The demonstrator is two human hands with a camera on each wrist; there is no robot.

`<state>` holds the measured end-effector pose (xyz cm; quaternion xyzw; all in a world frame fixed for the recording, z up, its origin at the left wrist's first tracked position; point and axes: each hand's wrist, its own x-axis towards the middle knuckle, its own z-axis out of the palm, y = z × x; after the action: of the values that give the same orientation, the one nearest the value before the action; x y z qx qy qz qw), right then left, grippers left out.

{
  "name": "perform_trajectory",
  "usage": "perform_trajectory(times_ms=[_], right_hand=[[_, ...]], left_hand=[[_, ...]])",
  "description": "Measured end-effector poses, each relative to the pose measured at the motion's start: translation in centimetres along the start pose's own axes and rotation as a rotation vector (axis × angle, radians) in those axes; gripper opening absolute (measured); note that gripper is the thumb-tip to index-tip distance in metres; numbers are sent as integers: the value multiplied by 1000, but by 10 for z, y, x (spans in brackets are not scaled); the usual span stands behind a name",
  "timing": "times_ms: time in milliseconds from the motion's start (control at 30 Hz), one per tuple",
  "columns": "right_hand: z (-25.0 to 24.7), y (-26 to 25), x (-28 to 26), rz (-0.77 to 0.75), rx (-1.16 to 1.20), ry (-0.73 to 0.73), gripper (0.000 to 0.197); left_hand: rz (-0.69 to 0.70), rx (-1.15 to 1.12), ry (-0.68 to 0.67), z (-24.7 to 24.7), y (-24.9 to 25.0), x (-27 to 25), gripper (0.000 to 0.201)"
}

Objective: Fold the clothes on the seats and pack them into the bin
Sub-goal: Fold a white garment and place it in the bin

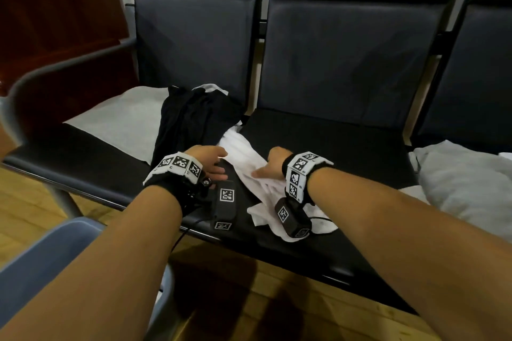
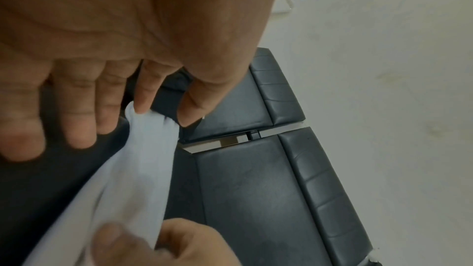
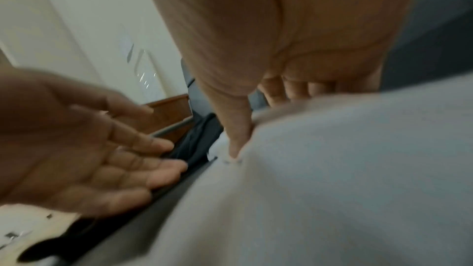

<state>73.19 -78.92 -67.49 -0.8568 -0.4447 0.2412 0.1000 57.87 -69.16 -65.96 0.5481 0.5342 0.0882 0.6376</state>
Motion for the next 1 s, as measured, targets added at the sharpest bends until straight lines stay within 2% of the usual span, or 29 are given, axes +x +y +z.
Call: perform_trajectory(times_ms=[100, 200, 267, 300, 333, 400, 467, 500, 567, 633, 700, 733, 767, 833, 1000], right_hand=[[8, -3, 3, -87, 36, -30, 41], [-17, -14, -16, -244, 361, 29, 28], [-38, -18, -38, -313, 604, -17, 18], [-46, -17, -48, -348, 663, -75, 15], [-50, -14, -57, -370, 660, -118, 13], [-52, -4, -69, -367, 485, -134, 12], [-47, 10, -72, -325, 327, -155, 30], [-44, 16, -71, -303, 377, -192, 38], [-40, 24, -72, -213, 753, -228, 48], [-42, 27, -71, -114, 1144, -154, 49], [-47, 29, -72, -88, 1340, -78, 46], [-49, 28, -73, -99, 1384, -56, 45], [-50, 27, -74, -112, 1393, -35, 44], [-50, 24, -79, -117, 1345, 31, 36], [-73, 14, -105, -289, 1241, 101, 24]], left_hand=[[-46, -27, -34, -4, -3, 13, 53], [-61, -135, -78, -5, -3, 23, 62], [9, -202, -181, 0, 3, 23, 61], [74, -214, -189, 3, 7, 22, 58], [121, -215, -161, 6, 11, 22, 54], [158, -232, -72, 6, 20, 22, 50], [187, -263, -50, 7, 28, 24, 46], [200, -278, -102, 8, 31, 21, 49], [258, -325, -270, 15, 33, 1, 52], [327, -319, -493, 24, 33, -19, 55], [372, -259, -710, 31, 30, -36, 54], [383, -206, -777, 34, 28, -44, 52], [400, -149, -792, 36, 25, -46, 51], [440, -86, -722, 40, 20, -55, 54], [397, -217, -584, 41, 21, -70, 69]])
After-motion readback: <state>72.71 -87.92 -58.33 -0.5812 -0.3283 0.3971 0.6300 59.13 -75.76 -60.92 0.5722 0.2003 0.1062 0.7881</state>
